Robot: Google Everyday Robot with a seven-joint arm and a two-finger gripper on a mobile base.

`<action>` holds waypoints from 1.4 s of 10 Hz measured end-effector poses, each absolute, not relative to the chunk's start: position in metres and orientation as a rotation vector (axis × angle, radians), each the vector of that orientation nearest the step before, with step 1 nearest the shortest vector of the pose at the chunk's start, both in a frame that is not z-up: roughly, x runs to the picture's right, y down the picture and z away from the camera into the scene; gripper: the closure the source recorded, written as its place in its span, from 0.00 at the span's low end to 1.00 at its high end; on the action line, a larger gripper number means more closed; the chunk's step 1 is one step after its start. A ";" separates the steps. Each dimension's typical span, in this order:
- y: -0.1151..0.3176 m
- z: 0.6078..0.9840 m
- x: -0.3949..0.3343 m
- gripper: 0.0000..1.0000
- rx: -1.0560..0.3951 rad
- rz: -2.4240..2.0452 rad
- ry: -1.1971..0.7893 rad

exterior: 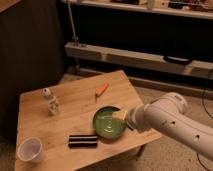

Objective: Drag the ceramic bowl in a circle

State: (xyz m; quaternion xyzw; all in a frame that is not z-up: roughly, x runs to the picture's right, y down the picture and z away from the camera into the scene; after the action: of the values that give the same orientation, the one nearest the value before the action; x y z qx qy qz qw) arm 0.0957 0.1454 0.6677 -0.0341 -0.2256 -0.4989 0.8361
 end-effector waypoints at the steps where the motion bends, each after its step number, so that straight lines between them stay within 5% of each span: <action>1: 0.141 0.686 0.098 0.20 -0.053 -1.075 -0.500; 6: 0.102 0.760 0.117 0.20 -0.068 -1.150 -0.633; 10: 0.114 0.767 0.121 0.21 -0.178 -1.215 -0.725; 13: 0.135 0.764 0.112 0.46 -0.187 -1.230 -0.742; 14: 0.141 0.766 0.111 0.47 -0.193 -1.224 -0.748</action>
State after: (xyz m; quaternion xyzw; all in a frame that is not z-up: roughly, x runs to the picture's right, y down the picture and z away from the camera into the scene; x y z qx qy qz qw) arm 0.1110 0.1412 0.7655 -0.0883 -0.3422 -0.5599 0.7494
